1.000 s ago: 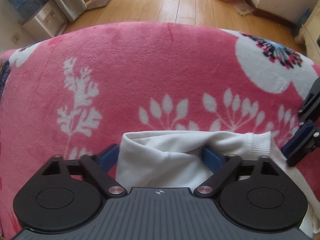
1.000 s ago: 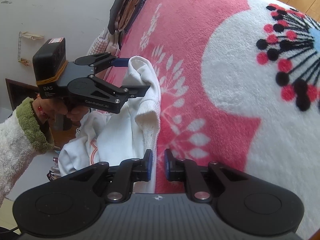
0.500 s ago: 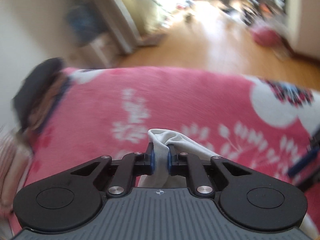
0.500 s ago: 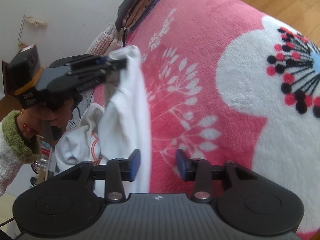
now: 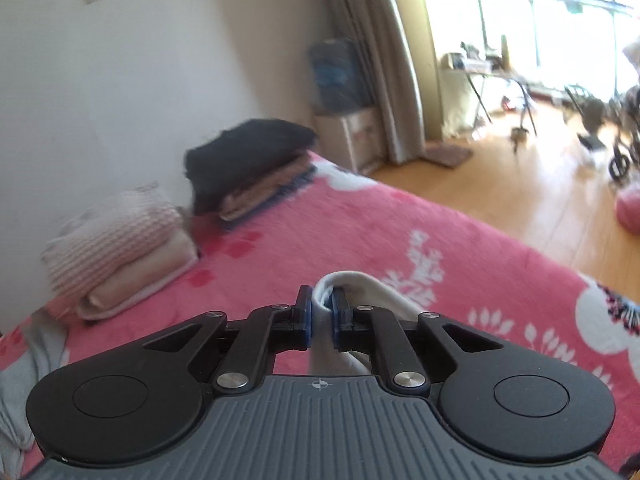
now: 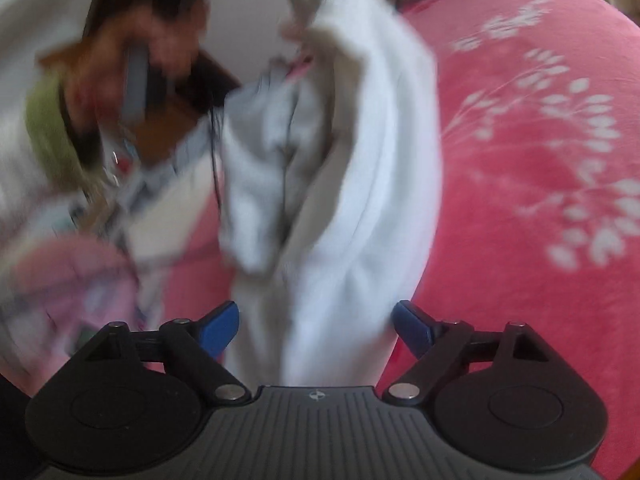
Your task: Fold clothes
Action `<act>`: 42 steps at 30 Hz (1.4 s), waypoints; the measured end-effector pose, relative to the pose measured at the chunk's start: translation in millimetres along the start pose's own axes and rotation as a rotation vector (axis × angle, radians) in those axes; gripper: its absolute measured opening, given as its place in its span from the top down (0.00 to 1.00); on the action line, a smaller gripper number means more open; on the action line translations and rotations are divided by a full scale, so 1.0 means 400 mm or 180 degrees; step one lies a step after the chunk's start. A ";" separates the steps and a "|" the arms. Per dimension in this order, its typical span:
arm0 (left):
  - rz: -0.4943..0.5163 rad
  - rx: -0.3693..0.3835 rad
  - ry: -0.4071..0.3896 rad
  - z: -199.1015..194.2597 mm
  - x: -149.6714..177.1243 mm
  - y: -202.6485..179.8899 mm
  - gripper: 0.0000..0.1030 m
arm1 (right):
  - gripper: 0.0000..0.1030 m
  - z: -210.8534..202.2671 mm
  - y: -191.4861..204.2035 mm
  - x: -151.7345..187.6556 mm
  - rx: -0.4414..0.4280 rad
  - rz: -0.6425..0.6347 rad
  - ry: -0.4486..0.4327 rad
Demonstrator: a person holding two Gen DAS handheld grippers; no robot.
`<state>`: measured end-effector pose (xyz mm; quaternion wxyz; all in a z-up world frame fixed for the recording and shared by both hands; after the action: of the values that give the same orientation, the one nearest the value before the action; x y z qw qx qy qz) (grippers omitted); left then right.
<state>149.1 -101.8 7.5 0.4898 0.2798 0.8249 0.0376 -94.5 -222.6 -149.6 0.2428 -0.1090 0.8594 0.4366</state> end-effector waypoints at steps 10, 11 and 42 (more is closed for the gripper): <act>-0.0306 -0.0095 -0.0235 -0.097 0.036 0.030 0.94 | 0.86 -0.060 0.053 -0.014 0.0849 -0.0668 -0.0186; -0.0345 -0.0109 -0.0278 -0.112 0.038 0.038 0.94 | 0.87 -0.082 0.066 -0.030 0.0972 -0.0807 -0.0272; -0.1946 -0.1457 0.0683 0.149 0.304 0.474 0.67 | 0.51 0.216 -0.160 -0.840 0.2202 -0.2352 -0.0381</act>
<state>234.8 105.5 -55.2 0.4391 -0.1007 0.8869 0.1020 247.2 -199.7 -65.3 0.4516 -0.2937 0.8423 0.0169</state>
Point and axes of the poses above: each gripper's, at about its wrist camera, not at the fingertips, and z roughly the way its jaws point, y to its left, x to its underside, the point moved 6 cm from there along z, roughly the way its jaws point, and after that the axes turned 10 degrees about -x, right-handed, at the moved point
